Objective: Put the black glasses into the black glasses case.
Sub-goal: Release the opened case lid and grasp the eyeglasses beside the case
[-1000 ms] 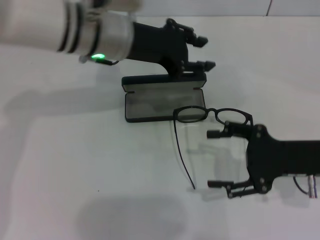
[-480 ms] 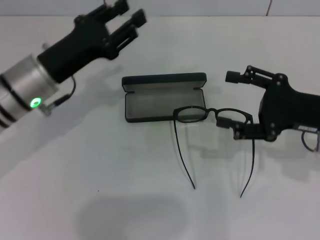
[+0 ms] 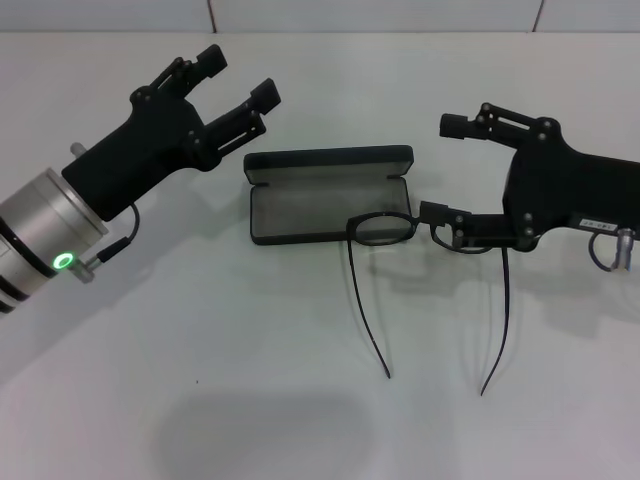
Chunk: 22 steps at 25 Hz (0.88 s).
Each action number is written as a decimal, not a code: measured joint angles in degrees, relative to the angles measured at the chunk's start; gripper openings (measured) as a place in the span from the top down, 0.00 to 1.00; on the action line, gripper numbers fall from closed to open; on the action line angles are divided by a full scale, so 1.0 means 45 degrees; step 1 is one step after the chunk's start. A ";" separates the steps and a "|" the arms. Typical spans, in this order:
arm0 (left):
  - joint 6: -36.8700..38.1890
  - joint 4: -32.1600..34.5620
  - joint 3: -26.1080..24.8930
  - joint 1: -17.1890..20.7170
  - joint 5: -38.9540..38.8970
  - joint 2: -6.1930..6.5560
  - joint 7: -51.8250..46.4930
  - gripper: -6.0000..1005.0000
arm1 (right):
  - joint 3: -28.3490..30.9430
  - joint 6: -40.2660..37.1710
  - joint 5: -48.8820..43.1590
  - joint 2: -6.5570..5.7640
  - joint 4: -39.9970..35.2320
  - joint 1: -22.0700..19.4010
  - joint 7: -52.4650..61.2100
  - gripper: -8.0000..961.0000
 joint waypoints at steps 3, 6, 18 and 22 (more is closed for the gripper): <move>0.0163 -0.0350 0.0001 -0.0085 -0.0148 -0.0002 0.0299 0.19 | 0.0005 0.0050 0.0001 0.0009 0.0000 0.0004 0.0003 0.11; 0.0256 -0.0503 -0.0056 -0.0151 -0.0171 -0.0003 0.0557 0.12 | 0.0009 0.0131 0.0003 0.0056 0.0000 -0.0016 0.0006 0.11; 0.0270 -0.0527 -0.0075 -0.0184 -0.0214 -0.0003 0.0611 0.13 | 0.0016 0.0160 0.0012 0.0123 0.0001 -0.0082 0.0020 0.11; 0.0270 -0.0534 -0.0080 -0.0179 -0.0218 -0.0002 0.0614 0.13 | 0.0012 0.0252 0.0010 0.0107 -0.0085 -0.0043 0.0375 0.11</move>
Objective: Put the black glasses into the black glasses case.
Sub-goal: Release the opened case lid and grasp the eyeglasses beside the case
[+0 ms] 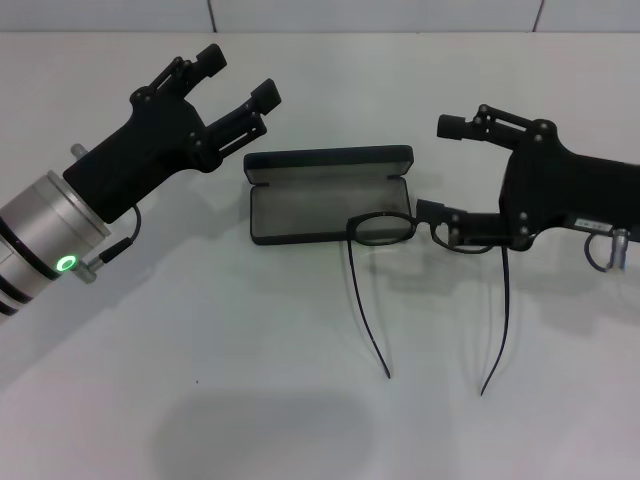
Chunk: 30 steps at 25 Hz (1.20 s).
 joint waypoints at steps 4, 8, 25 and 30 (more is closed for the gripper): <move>0.0001 -0.0020 0.0032 0.0002 -0.0001 0.0000 0.0007 0.13 | -0.0076 0.0942 -0.0714 -0.0333 -0.1356 0.0098 0.2836 0.11; 0.0001 -0.0051 0.0069 0.0001 -0.0001 0.0001 0.0043 0.13 | -0.0101 0.1901 -0.3846 -0.0741 -0.4327 0.0303 0.7228 0.11; -0.0068 -0.0813 0.0078 -0.0604 -0.0005 0.0001 0.0393 0.13 | -0.1958 0.1920 -1.2025 0.0162 -0.6052 0.3273 1.3389 0.12; -0.0099 -0.0854 0.0078 -0.0637 -0.0004 0.0000 0.0400 0.13 | -0.3409 0.3179 -1.2051 0.0195 -0.5623 0.3558 1.3950 0.12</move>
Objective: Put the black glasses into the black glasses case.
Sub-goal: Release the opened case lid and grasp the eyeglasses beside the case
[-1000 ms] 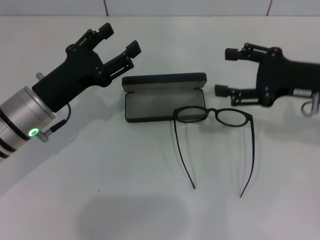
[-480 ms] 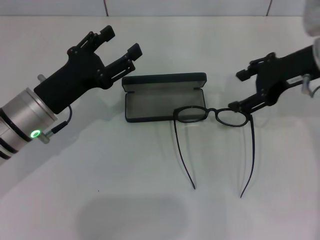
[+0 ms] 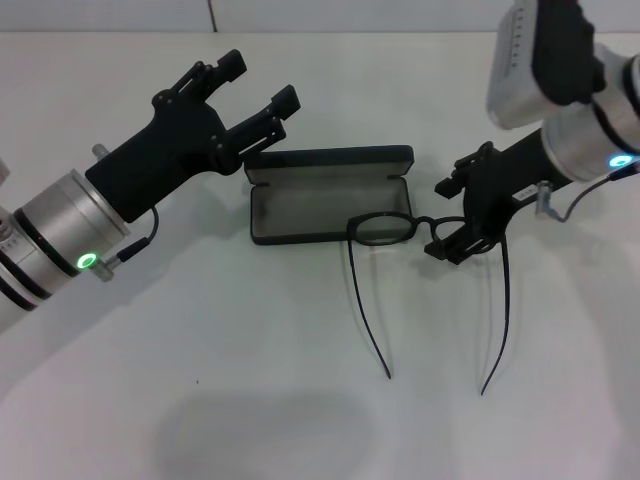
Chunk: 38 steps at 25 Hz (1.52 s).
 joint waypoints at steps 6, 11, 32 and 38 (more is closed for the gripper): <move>-0.0020 -0.0035 -0.0001 -0.0058 0.0007 0.0000 0.0002 0.13 | -0.0880 0.0761 0.0128 0.0032 0.0460 0.0216 0.0138 0.28; -0.0020 -0.0071 0.0000 -0.0144 0.0067 0.0000 0.0002 0.13 | -0.1481 0.1472 0.0152 0.0038 0.0672 0.0237 0.0287 0.31; -0.0019 -0.0065 0.0000 -0.0210 0.0084 0.0000 0.0002 0.13 | -0.2936 0.2869 0.0467 0.0038 0.0961 0.0311 0.0416 0.49; -0.0020 -0.0066 -0.0001 -0.0266 0.0051 -0.0001 0.0002 0.13 | -0.3092 0.3050 0.0463 0.0037 0.1085 0.0338 0.0418 0.61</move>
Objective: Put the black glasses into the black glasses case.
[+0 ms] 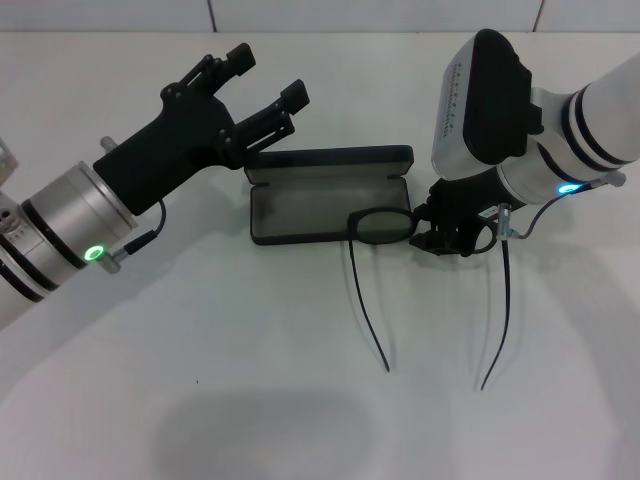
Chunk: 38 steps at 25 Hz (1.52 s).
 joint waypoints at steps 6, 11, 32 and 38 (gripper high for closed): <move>0.0000 0.0000 0.0000 -0.0054 0.0002 0.0000 0.0000 0.13 | -0.0070 0.0107 0.0064 0.0000 0.0001 -0.0004 -0.0067 0.67; 0.0000 0.0000 0.0000 -0.0054 0.0002 0.0001 0.0000 0.13 | -0.0292 0.0189 0.0202 0.0001 -0.0002 -0.0016 -0.0101 0.67; 0.1191 0.0077 -0.0067 0.0082 0.0034 0.0136 -0.1272 0.13 | 0.4709 -0.3622 0.1802 -0.0115 -0.2579 -0.2353 -0.2285 0.87; 0.2717 0.0140 0.0012 0.0018 0.0406 0.0588 -0.2492 0.13 | 0.6835 -0.4972 0.4126 -0.0139 -0.2452 -0.3503 -0.4290 0.87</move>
